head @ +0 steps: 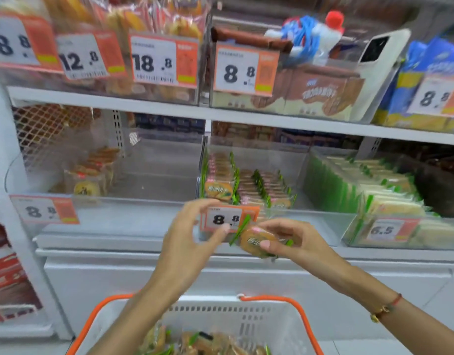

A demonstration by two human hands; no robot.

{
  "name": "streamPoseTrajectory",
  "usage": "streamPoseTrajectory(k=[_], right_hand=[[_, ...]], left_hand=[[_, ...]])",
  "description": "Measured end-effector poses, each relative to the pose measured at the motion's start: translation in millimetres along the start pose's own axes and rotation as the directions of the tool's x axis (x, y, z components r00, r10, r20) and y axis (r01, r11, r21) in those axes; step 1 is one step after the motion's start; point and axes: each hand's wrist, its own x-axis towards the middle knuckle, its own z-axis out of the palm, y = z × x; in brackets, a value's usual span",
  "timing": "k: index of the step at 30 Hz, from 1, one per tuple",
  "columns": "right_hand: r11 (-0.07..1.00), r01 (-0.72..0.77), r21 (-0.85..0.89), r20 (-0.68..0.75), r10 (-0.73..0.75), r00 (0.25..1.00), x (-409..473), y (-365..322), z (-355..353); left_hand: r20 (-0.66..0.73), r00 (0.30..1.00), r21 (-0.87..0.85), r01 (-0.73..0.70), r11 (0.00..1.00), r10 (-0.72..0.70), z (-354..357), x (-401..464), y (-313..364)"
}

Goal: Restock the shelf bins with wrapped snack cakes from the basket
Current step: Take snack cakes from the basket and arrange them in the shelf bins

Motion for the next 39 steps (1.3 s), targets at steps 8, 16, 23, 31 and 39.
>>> streamPoseTrajectory(k=[8, 16, 23, 31, 39], right_hand=[[0.869, 0.115, -0.481, -0.149, -0.211, 0.966, 54.3, -13.4, -91.9], [0.458, -0.096, -0.884, -0.019, 0.170, 0.985, 119.0, 15.3, -113.0], [0.410, -0.123, -0.904, -0.018, 0.251, 0.968, 132.2, 43.6, -96.3], [0.447, -0.100, -0.889, -0.031, 0.160, 0.987, 138.6, 48.7, -90.6], [0.448, -0.095, -0.889, -0.016, 0.177, 0.984, 131.2, 46.8, -93.3]], left_hand=[[0.087, 0.991, 0.379, 0.065, 0.923, -0.105, -17.8, 66.5, -12.5], [0.076, 0.996, 0.340, 0.010, 0.941, -0.038, -12.8, 63.1, -30.2], [0.026, 1.000, 0.314, 0.007, 0.950, -0.016, -8.5, 62.4, -34.3], [0.022, 1.000, 0.304, 0.000, 0.953, -0.007, -7.5, 63.5, -34.9], [0.035, 0.999, 0.313, 0.011, 0.950, -0.023, -8.4, 63.0, -31.9]])
